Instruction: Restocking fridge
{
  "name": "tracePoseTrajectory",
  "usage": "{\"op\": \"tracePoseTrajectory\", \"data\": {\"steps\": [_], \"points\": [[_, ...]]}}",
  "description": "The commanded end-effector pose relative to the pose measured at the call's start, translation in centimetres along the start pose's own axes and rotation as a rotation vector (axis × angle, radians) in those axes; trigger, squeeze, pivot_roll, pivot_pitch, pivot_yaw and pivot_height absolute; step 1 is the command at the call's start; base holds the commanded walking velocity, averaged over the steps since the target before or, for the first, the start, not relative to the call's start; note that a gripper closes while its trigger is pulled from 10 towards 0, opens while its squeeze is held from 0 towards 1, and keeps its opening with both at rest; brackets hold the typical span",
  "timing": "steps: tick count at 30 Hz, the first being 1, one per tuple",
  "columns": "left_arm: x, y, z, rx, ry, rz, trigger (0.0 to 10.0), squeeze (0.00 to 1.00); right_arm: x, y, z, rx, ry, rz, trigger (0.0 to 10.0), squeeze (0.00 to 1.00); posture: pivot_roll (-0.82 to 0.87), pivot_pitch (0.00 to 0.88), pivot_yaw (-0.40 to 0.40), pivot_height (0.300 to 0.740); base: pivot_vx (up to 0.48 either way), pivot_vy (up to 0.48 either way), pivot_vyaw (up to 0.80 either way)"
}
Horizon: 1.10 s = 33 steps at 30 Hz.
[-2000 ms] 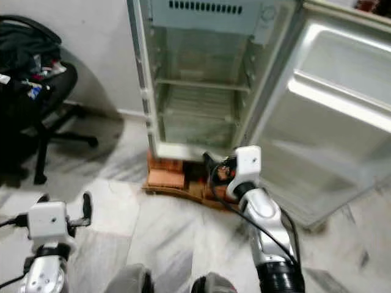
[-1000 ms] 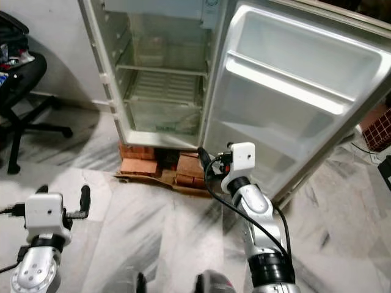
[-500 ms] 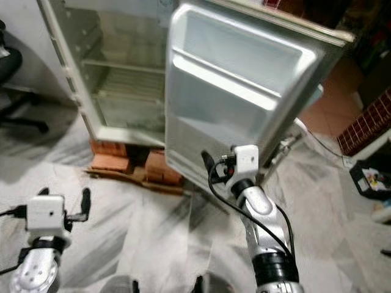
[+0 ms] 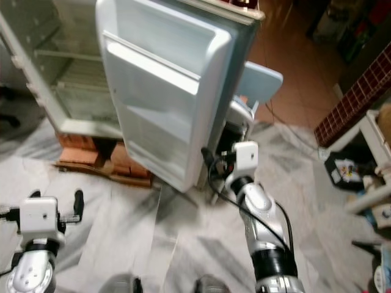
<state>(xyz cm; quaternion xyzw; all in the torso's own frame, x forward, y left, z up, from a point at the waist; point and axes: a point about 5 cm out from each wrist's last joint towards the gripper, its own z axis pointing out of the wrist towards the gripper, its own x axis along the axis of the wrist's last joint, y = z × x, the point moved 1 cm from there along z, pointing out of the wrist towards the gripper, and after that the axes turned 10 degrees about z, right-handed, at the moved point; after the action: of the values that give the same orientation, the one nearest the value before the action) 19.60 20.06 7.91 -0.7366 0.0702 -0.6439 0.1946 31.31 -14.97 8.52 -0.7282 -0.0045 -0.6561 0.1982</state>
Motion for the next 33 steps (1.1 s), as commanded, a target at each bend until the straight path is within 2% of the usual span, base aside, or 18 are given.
{"op": "tracePoseTrajectory", "data": {"steps": [1, 15, 27, 33], "points": [[0.2, -0.4, 0.1, 0.003, 0.010, 0.006, 10.0, 0.00, 0.2, 0.0, 0.0, -0.006, 0.012, 0.003, 10.0, 0.00, 0.10, 0.124, -0.047, 0.740, 0.000, 0.000, 0.00], [0.5, 0.2, 0.0, -0.024, 0.033, -0.011, 10.0, 0.00, 0.3, 0.2, 0.3, -0.019, 0.017, -0.005, 10.0, 0.00, 0.10, 0.121, -0.045, 0.740, 0.000, 0.000, 0.00], [0.6, 0.6, -0.1, -0.046, 0.043, -0.025, 10.0, 0.00, 0.4, 0.2, 0.4, -0.023, 0.018, -0.006, 10.0, 0.00, 0.09, 0.115, -0.046, 0.740, 0.304, 0.000, 0.00], [0.5, 0.6, -0.2, -0.051, 0.038, -0.028, 10.0, 0.00, 0.5, 0.0, 0.4, -0.013, 0.025, -0.014, 10.0, 0.00, 0.09, 0.114, -0.047, 0.740, 0.338, 0.000, -0.33]]}}
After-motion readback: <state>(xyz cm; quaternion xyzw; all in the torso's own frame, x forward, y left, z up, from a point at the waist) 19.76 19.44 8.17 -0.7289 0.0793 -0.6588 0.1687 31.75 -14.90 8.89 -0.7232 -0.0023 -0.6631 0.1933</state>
